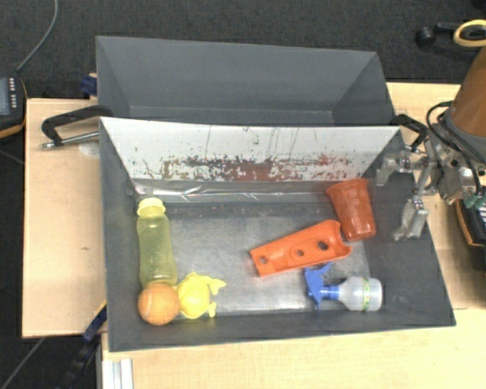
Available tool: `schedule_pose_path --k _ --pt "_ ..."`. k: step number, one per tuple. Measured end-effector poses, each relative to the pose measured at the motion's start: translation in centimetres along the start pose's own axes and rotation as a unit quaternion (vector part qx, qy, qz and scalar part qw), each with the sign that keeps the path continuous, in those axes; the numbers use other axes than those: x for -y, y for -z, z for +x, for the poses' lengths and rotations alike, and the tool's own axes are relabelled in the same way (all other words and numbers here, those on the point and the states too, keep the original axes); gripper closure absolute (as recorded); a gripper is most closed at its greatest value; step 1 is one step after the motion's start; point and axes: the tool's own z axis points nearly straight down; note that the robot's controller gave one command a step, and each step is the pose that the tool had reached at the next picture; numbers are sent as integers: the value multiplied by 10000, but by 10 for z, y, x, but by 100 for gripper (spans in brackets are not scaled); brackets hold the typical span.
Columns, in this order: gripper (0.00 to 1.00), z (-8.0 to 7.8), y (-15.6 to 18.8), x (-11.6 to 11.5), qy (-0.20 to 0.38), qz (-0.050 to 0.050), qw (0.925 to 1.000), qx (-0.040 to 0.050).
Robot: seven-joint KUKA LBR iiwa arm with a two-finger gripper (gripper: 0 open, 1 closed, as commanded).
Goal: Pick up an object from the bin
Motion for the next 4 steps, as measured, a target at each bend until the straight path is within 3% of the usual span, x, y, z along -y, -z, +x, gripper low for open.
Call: schedule_pose_path --k 1,2,3,4 --pt "0 -1 5 -1 15 10 10000 45" --pt "0 14 -46 -34 68 13 10000 53" --pt "100 -1 -74 -53 301 11 9995 72" --pt "0 -1 -74 -53 302 11 9995 72"
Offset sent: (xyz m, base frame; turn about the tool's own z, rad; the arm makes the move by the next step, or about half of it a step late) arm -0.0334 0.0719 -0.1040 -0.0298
